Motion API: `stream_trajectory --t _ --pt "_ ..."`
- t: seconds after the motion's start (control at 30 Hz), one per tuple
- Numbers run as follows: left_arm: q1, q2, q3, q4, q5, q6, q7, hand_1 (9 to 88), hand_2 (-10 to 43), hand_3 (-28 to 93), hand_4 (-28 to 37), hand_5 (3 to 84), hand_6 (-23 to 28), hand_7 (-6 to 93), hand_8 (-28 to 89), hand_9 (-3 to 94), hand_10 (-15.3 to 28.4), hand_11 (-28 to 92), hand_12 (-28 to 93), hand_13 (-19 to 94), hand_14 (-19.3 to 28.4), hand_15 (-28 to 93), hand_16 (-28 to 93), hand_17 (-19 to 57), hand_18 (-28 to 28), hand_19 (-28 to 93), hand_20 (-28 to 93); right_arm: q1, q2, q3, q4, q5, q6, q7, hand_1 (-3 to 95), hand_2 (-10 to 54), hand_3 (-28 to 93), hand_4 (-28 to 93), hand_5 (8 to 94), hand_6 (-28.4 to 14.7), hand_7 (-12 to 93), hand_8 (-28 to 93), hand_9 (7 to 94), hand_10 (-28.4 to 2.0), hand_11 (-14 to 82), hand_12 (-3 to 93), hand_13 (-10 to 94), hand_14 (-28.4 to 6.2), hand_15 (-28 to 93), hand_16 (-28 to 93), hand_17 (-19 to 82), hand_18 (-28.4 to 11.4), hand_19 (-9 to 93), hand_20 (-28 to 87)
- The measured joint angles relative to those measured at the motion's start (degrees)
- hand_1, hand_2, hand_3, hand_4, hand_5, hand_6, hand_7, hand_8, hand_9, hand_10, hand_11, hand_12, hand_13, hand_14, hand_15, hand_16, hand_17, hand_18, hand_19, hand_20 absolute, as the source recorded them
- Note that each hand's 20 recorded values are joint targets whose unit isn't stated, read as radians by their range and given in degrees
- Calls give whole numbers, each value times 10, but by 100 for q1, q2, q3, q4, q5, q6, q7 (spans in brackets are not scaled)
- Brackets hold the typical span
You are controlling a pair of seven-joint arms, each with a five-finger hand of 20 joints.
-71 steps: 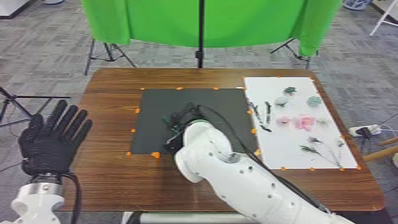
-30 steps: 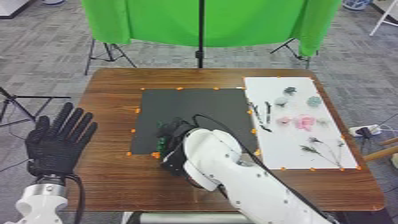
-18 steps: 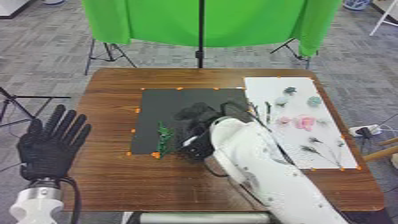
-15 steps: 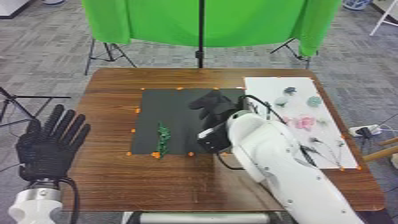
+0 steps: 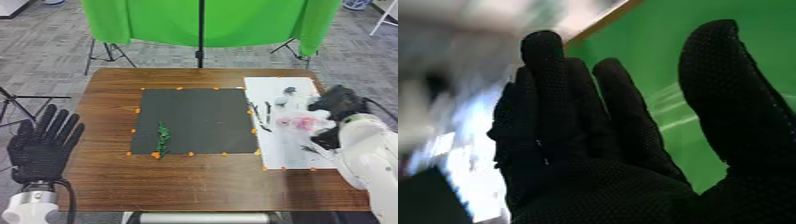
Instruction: Arrange flowers
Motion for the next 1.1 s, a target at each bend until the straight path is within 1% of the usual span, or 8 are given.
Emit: stream_trajectory --t 0.17,0.37,0.53,0.73,0.8,0.83,0.93,1.1 --pt "57 -32 0 -21 1 0 13 238 118 770 -283 418 62 92 -81 345 121 116 111 258 129 197 -17 -35 120 200 143 -590 84 640 25 -176 -190 241 413 -95 687 -282 578 -100 91 -99 524 -207 109 153 482 -194 604 182 241 -271 839 417" --pt "69 -55 11 -24 4 2 10 239 118 769 -283 418 63 92 -81 345 121 116 111 258 129 197 -17 -35 119 199 143 -817 90 572 19 52 -871 409 462 -95 649 -283 585 -98 97 -99 529 -200 114 159 485 -189 606 189 241 -271 834 430" --pt "66 -72 24 -24 7 10 -1 239 119 769 -283 417 63 92 -81 346 122 118 111 258 130 199 -16 -35 120 200 143 -944 -27 503 28 125 -1081 597 490 -95 654 -283 603 -92 117 -97 539 -197 128 166 491 -186 617 195 245 -270 836 434" --pt "63 -84 36 -23 7 11 -6 239 119 770 -283 418 64 92 -81 347 123 120 112 258 131 202 -16 -35 119 199 142 -1022 -109 412 79 135 -1193 730 504 -95 683 -283 682 -58 196 -103 638 -183 216 192 553 -171 663 219 267 -262 845 437" --pt "65 -88 36 -23 7 10 -6 239 119 770 -283 418 64 92 -81 346 123 120 112 258 131 204 -16 -35 119 199 142 -1021 -109 326 112 61 -1193 749 534 -95 653 -283 705 -52 220 -26 669 -177 238 203 576 -166 669 234 275 -261 848 435" --pt "66 -90 36 -23 7 10 -6 239 120 769 -283 418 64 92 -81 347 123 119 111 258 131 204 -16 -34 119 199 142 -1018 -109 280 128 17 -1188 754 563 -95 621 -283 720 -52 235 24 690 -171 243 224 590 -162 674 245 282 -260 851 433" --pt "67 -94 39 -23 7 9 -7 239 120 770 -283 418 64 92 -81 347 123 120 111 258 131 205 -17 -34 118 198 142 -997 -109 205 151 -49 -1123 760 595 -95 645 -281 761 -40 304 115 779 -150 175 410 631 -155 700 270 305 -263 868 433" --pt "70 -95 39 -23 5 9 -17 239 121 770 -283 418 64 92 -82 347 123 119 111 258 132 207 -17 -34 118 198 143 -1003 -114 83 165 -97 -668 780 582 -95 686 -256 765 -37 342 149 792 -143 214 496 648 -152 739 284 324 -269 898 447"
